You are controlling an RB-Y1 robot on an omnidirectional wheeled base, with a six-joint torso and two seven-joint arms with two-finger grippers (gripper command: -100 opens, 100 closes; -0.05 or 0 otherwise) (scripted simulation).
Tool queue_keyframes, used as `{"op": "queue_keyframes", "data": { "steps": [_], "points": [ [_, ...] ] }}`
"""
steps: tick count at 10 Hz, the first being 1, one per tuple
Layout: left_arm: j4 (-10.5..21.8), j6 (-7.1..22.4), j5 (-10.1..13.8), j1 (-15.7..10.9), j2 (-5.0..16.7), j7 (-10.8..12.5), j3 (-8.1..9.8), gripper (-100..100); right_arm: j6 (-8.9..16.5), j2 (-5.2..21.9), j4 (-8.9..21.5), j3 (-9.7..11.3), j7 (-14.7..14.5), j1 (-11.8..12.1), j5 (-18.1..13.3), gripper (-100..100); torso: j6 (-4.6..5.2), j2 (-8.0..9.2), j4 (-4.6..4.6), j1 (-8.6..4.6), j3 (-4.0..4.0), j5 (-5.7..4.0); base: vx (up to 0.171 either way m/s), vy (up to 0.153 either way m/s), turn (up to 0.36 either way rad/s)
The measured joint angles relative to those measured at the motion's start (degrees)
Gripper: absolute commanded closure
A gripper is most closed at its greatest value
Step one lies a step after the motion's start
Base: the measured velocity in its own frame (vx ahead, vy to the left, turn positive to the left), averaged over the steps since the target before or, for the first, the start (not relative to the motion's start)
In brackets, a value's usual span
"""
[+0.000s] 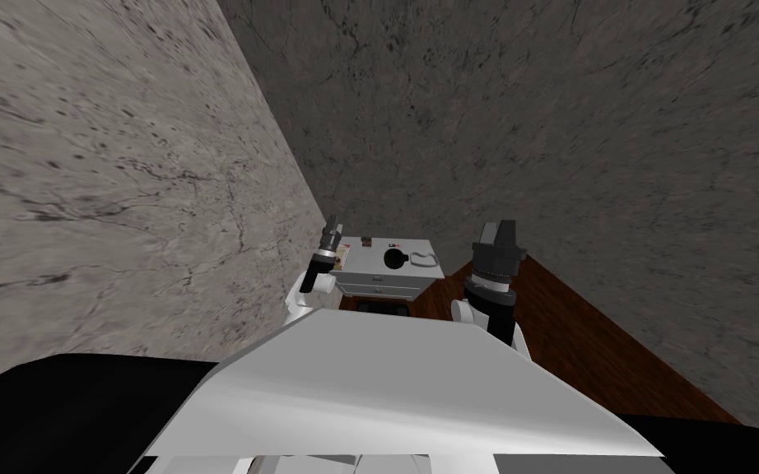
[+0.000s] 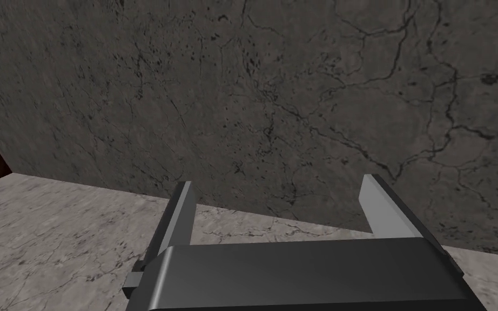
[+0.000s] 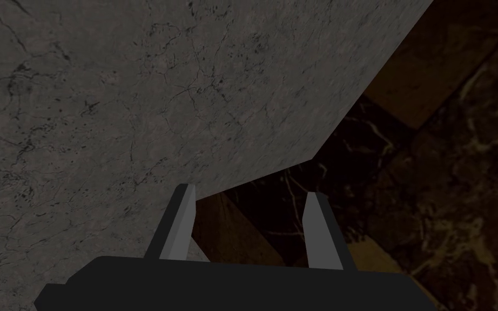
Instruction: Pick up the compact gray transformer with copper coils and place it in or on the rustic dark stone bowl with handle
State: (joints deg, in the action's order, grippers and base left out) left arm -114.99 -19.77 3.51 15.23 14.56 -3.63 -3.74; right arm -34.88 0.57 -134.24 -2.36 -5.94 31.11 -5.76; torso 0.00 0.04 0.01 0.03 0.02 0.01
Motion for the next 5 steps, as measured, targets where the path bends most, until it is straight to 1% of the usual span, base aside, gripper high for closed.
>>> {"op": "queue_keyframes", "data": {
  "steps": [1,2,3,4,5],
  "points": [
    [1.83,1.27,-0.04,-1.33,0.58,0.12,-0.2,-100,0.0,0.0,0.0,0.0,0.0,0.0,0.0,0,0.01,0.0,0.0,0.0,0.0,0.0,-0.013,0.005,-0.002],
    [2.49,2.32,-0.05,-1.84,0.91,0.22,-0.29,-100,0.0,0.0,0.0,0.0,0.0,0.0,0.0,0,0.0,0.0,0.0,-0.01,0.0,0.0,-0.016,0.008,0.002],
    [3.9,4.18,0.0,-3.43,1.5,0.4,-0.35,-100,0.0,0.0,0.0,0.0,0.0,0.0,0.0,0,0.01,0.0,0.0,0.0,0.0,0.0,-0.023,0.008,-0.009],
    [4.77,6.45,0.29,-4.87,2.79,0.91,-0.23,-100,0.0,0.0,0.0,0.0,0.0,0.0,0.0,0,0.0,0.02,0.0,0.01,0.01,0.0,-0.015,0.007,-0.004],
    [6.78,7.24,0.37,-5.85,3.28,1.2,-0.25,-100,0.0,0.0,0.0,0.0,0.0,0.0,0.0,0,0.0,0.0,0.0,0.01,0.0,0.01,-0.006,0.003,0.001]
  ]
}}
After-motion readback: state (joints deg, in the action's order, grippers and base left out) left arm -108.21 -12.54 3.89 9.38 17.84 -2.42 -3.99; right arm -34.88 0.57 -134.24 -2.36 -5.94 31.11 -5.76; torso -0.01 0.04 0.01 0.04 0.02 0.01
